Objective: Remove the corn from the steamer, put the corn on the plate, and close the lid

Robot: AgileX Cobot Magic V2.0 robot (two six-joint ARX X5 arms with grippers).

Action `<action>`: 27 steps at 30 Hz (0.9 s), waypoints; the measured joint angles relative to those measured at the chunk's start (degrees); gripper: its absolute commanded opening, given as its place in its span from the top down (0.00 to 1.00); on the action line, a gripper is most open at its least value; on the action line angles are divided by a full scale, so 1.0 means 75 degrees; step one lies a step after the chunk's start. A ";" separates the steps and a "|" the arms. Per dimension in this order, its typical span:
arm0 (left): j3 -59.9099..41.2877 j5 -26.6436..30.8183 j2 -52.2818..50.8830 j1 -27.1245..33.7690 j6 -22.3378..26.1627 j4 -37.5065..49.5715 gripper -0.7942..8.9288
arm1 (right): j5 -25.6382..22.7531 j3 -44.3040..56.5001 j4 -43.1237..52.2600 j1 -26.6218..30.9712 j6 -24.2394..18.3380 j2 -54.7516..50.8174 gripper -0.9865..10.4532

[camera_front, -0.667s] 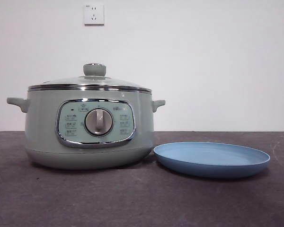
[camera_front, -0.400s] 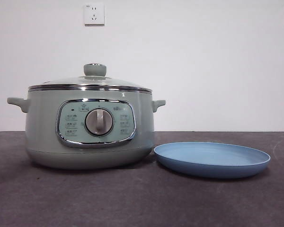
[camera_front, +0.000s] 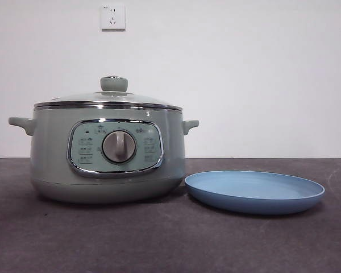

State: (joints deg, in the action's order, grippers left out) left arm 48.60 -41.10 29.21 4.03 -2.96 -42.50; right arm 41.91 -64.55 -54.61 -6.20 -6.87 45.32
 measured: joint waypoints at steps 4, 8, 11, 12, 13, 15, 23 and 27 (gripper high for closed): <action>0.0064 0.0000 0.0085 -0.0026 0.0137 -0.0160 0.91 | -0.0006 -0.0122 -0.0385 -0.0108 -0.0353 0.0152 0.89; 0.0064 0.0003 0.0096 -0.0026 0.0157 -0.0166 0.55 | -0.0041 -0.0122 -0.0379 -0.0122 -0.0388 0.0169 0.61; 0.0064 0.0003 0.0096 -0.0026 0.0192 -0.0160 0.38 | -0.0041 -0.0125 -0.0379 -0.0122 -0.0388 0.0169 0.38; 0.0064 0.0003 0.0096 -0.0032 0.0195 -0.0146 0.38 | -0.0044 -0.0125 -0.0379 -0.0122 -0.0388 0.0169 0.36; 0.0064 0.0003 0.0096 -0.0044 0.0195 -0.0096 0.38 | -0.0041 -0.0125 -0.0379 -0.0122 -0.0388 0.0169 0.36; 0.0064 0.0003 0.0096 -0.0064 0.0195 0.0070 0.38 | -0.0041 -0.0125 -0.0379 -0.0122 -0.0388 0.0169 0.36; 0.0172 0.0003 0.0408 -0.0099 0.0198 0.0627 0.38 | -0.0044 -0.0125 -0.0379 -0.0122 -0.0385 0.0175 0.36; 0.0420 0.0009 0.0982 -0.0291 0.0230 0.1075 0.38 | -0.0044 -0.0125 -0.0379 -0.0122 -0.0379 0.0219 0.36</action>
State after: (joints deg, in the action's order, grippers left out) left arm 51.75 -41.04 36.58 1.85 -1.23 -34.44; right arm 41.58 -65.49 -57.45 -7.11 -9.72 46.96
